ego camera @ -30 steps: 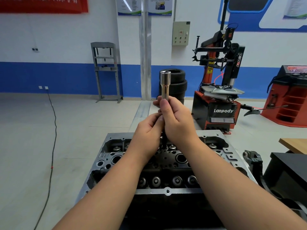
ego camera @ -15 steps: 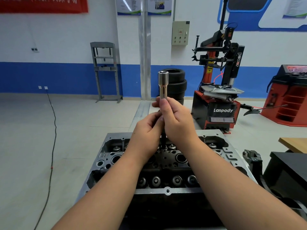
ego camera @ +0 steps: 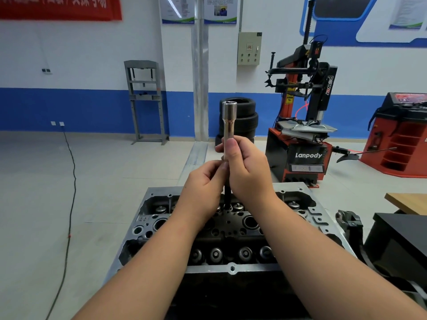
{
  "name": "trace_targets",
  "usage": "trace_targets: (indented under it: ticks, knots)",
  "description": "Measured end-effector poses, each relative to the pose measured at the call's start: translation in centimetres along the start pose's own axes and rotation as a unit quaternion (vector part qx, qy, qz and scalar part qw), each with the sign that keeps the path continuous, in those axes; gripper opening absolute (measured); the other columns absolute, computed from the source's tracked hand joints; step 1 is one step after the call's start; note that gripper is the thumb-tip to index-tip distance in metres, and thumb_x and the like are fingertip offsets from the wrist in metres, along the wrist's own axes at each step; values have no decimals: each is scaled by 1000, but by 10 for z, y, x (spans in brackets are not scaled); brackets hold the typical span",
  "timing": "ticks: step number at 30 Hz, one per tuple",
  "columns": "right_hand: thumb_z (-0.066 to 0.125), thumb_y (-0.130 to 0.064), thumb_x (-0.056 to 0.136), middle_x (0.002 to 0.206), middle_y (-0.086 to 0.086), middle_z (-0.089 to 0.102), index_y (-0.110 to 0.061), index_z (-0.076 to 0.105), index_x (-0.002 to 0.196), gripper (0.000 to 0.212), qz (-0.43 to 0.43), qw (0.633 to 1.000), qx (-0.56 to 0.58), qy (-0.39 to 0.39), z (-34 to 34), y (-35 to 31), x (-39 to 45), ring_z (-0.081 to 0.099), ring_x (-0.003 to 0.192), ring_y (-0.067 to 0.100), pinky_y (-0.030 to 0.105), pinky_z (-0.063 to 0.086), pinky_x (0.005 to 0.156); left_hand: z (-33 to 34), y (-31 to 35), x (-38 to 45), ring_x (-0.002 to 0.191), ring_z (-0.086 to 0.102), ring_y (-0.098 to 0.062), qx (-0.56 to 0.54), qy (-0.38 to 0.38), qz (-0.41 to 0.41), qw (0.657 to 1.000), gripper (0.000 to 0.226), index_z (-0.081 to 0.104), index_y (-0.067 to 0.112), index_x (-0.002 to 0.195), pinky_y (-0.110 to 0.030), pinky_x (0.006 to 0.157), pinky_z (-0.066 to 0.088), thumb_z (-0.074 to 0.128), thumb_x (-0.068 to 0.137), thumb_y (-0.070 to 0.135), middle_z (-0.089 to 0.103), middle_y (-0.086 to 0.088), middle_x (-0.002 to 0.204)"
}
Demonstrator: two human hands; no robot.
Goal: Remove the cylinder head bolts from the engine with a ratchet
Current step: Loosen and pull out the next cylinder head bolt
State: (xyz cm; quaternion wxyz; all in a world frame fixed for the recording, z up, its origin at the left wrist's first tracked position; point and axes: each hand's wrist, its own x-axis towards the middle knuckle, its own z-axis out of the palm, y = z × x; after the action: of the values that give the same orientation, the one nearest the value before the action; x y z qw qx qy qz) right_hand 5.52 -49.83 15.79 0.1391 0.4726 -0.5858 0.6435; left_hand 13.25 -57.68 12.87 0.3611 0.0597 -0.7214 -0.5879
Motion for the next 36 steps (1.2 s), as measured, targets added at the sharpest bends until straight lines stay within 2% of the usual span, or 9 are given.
trace_targets:
  ticks: [5,12,16,19,22,25,28,32,36]
  knots:
    - [64,-37,94,77,-24,60,-35,55,92,9,-17,1000,-7,9,-2,-3,-1,57,70,1,11,41,65,-2,-4,1,67,67,-3,1,24,-1,1000,7,73,29,94,-18,59,55,72,96,36,76,9,82]
    - [47,-37,99,84,-14,68,-28,63,97,18,4,1000,19,-22,1,-5,0,61,78,-2,10,43,68,1,3,-1,97,74,-28,-37,1,-26,999,28,75,19,107,-51,90,59,52,108,36,78,-10,98]
    - [54,-41,97,81,-13,64,-36,56,94,6,-3,1000,19,-22,-1,-6,0,60,75,5,21,48,67,-2,2,0,91,74,-24,-18,12,-8,1000,10,76,21,104,-43,79,61,69,100,28,79,-1,93]
    - [62,-38,95,72,-16,57,-26,56,88,14,-15,1000,10,-1,-1,-4,-1,54,67,4,16,42,62,-3,-1,1,81,74,-16,-8,31,-9,999,5,74,23,97,-38,72,62,75,95,27,78,-1,89]
    - [54,-41,97,75,-5,61,-14,64,92,29,0,1000,11,-5,-1,-3,-1,57,68,8,20,45,62,-1,-2,1,89,75,-21,-13,23,-12,1000,14,76,26,98,-39,78,61,67,99,38,79,0,92]
    - [45,-46,98,85,-11,69,-28,65,95,27,27,999,26,-25,0,-4,0,63,77,4,19,49,69,0,-2,-1,98,75,-21,-27,-10,-14,999,24,76,28,109,-42,87,62,56,104,41,79,0,99]
    - [44,-51,96,91,-10,70,-39,59,96,19,14,999,23,-22,1,-6,0,64,84,6,23,51,73,-3,-1,0,93,75,-12,-13,8,5,1000,15,76,25,110,-28,80,62,65,103,31,79,4,97]
    - [62,-40,93,77,-24,62,-36,55,89,10,-21,1000,-4,17,-1,-4,-1,59,71,1,11,42,63,-2,-1,0,76,74,-16,-12,34,-5,999,5,71,20,94,-33,68,61,76,95,22,77,-4,87]
    - [53,-37,98,81,-14,67,-22,65,94,20,-1,1000,1,0,-1,-3,0,62,75,-1,10,42,65,0,0,0,88,75,-15,-37,14,-8,999,16,75,23,101,-30,77,62,62,104,32,79,-1,94]
